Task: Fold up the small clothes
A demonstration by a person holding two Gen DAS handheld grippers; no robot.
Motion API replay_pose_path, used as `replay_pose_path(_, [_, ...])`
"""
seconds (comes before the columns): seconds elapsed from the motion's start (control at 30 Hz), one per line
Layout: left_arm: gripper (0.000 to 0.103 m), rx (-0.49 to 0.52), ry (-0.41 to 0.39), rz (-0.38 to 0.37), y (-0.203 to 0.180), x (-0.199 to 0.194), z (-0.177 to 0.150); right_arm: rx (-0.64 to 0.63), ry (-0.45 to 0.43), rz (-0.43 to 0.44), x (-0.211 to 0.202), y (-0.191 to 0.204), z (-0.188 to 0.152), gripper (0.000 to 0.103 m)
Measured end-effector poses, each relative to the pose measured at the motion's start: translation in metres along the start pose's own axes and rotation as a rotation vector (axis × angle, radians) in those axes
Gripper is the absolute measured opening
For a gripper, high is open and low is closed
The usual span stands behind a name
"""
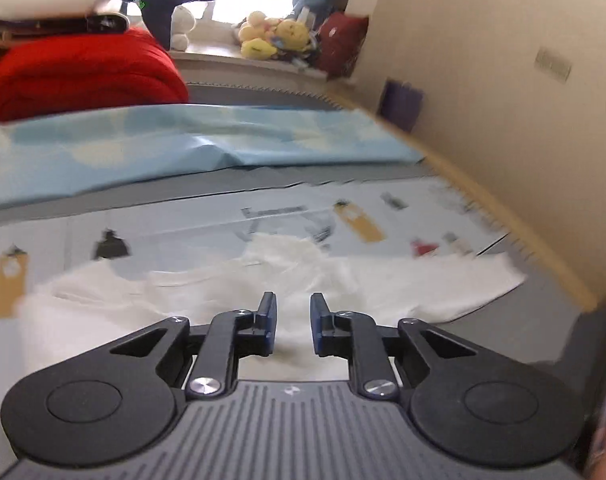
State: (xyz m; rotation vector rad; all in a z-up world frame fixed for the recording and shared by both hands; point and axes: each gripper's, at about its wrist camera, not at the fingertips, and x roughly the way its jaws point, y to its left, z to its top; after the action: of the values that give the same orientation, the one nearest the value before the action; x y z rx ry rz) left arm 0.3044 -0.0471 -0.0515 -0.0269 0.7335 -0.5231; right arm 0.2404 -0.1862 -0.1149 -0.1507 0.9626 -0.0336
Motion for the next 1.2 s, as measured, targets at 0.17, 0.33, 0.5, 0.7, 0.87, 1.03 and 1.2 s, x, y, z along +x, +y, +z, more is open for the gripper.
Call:
replay_pose_path(0.17, [0.02,-0.277,0.014,0.198,0.086,-0.003,0.008,0.05,-0.013,-0.027,0.012,-0.013,0.001,0.014])
replay_pose_path(0.33, [0.02,-0.51,0.079,0.427,0.165,-0.008,0.002,0.225,-0.052,0.037,0.035,-0.028,0.01,0.024])
replay_pose_path(0.5, [0.02,-0.663,0.104,0.457,0.217,-0.023,-0.009,0.33,-0.051,0.118,0.07,-0.03,0.034,0.036])
replay_pose_path(0.7, [0.02,-0.715,0.128,0.446,0.232,-0.016,-0.015,0.506,-0.009,0.147,0.123,-0.045,0.054,0.042])
replay_pose_path(0.87, [0.02,-0.754,0.182,0.419,0.229,-0.004,-0.029,0.541,-0.026,0.199,0.134,-0.054,0.062,0.033])
replay_pose_path(1.03, [0.02,-0.777,0.264,0.442,0.229,0.018,-0.048,0.593,-0.102,0.239,0.124,-0.07,0.066,0.004])
replay_pose_path(1.2, [0.028,-0.754,0.309,0.448,0.223,0.028,-0.055,0.754,-0.457,0.207,0.054,-0.096,0.059,0.004])
